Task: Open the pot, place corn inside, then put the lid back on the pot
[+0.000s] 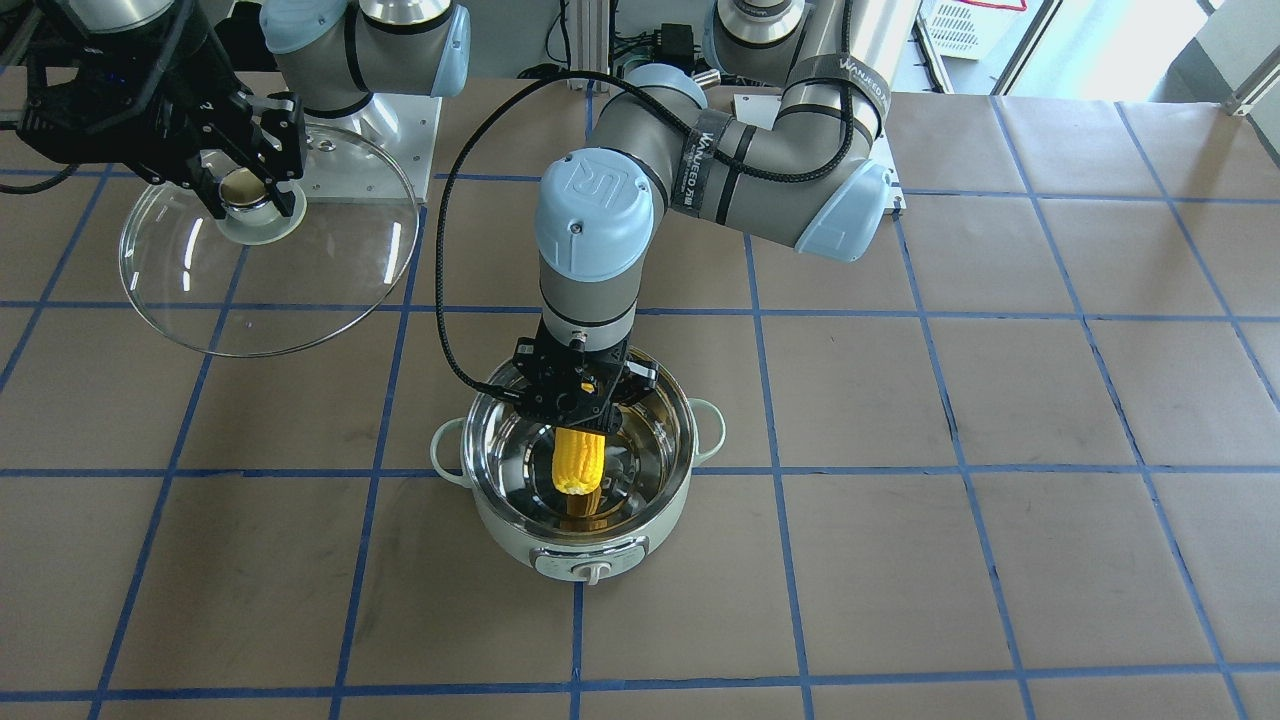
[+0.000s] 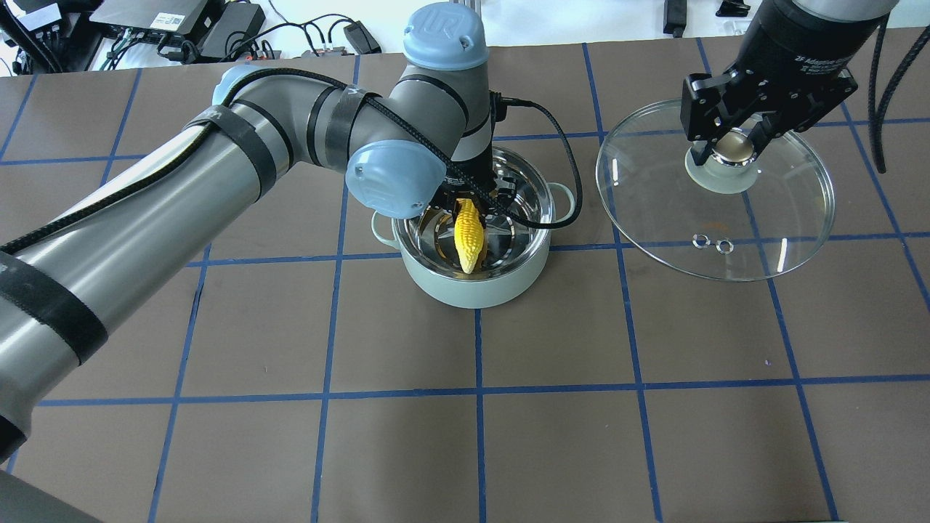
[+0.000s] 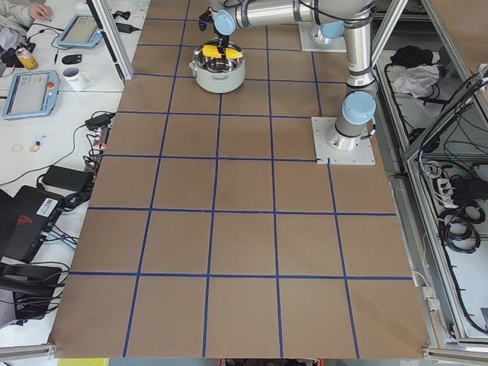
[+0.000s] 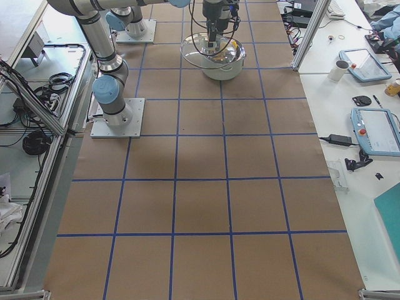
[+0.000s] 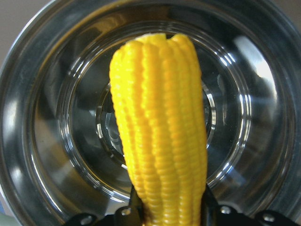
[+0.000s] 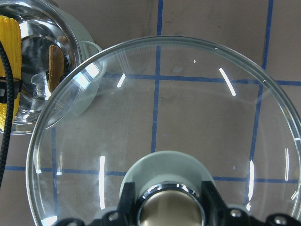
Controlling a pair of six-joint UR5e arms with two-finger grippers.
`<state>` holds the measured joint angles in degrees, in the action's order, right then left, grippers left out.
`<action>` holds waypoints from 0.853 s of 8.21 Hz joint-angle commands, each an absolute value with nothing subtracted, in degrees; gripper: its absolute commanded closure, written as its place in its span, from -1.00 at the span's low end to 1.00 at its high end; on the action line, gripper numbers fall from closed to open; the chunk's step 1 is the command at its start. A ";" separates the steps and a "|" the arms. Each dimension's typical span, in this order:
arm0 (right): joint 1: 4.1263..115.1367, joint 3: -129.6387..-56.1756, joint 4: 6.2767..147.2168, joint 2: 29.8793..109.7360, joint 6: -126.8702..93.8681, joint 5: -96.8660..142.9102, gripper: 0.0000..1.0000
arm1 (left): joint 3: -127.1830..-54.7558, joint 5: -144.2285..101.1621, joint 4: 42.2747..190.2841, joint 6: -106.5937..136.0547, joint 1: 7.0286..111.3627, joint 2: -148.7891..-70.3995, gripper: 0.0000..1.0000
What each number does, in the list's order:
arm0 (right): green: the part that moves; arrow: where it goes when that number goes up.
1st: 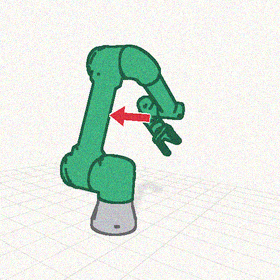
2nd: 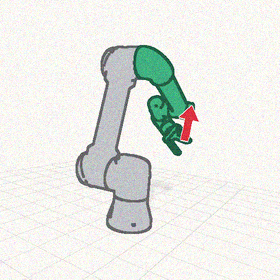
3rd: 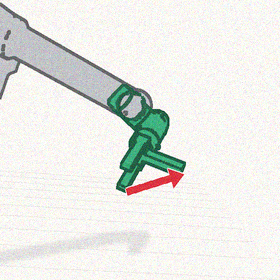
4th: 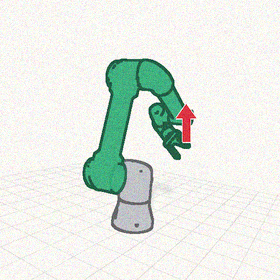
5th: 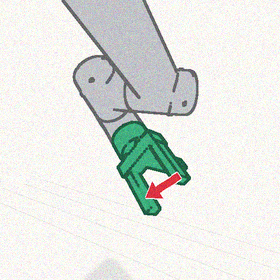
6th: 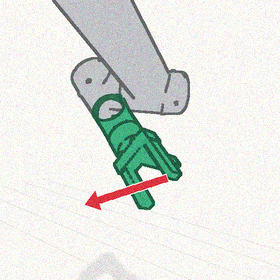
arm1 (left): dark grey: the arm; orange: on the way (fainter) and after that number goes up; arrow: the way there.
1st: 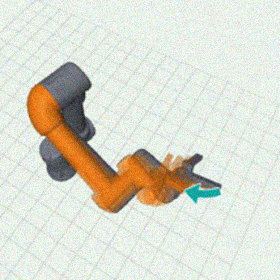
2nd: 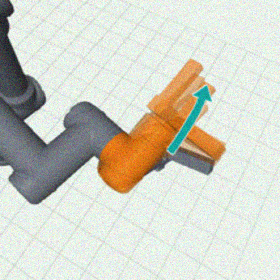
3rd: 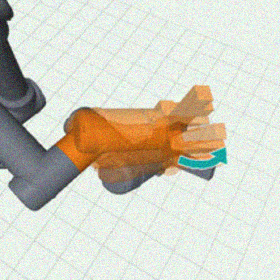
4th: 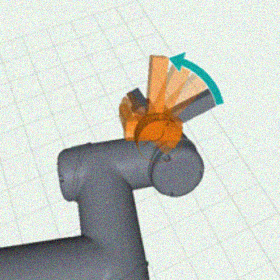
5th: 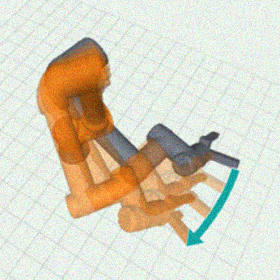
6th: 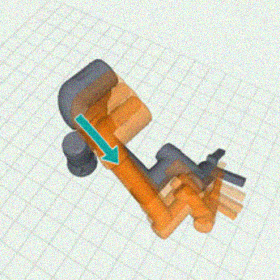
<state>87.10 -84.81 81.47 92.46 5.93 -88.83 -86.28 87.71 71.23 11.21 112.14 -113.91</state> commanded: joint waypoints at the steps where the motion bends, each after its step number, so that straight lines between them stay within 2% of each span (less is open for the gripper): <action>1: 87.10 -84.81 81.21 92.46 5.89 -88.59 0.68 | -86.13 87.89 71.19 11.07 112.15 -114.08 -0.87; 2: 87.10 -84.81 81.21 92.46 5.89 -88.59 0.68 | -86.13 88.06 71.28 10.99 112.15 -114.08 -1.00; 7: 87.19 -84.81 81.21 92.37 5.89 -88.50 0.69 | -85.34 88.33 76.02 10.90 111.10 -112.24 -1.00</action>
<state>87.18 -84.82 81.25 92.46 5.89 -88.32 -85.72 88.66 74.33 11.01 111.83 -113.25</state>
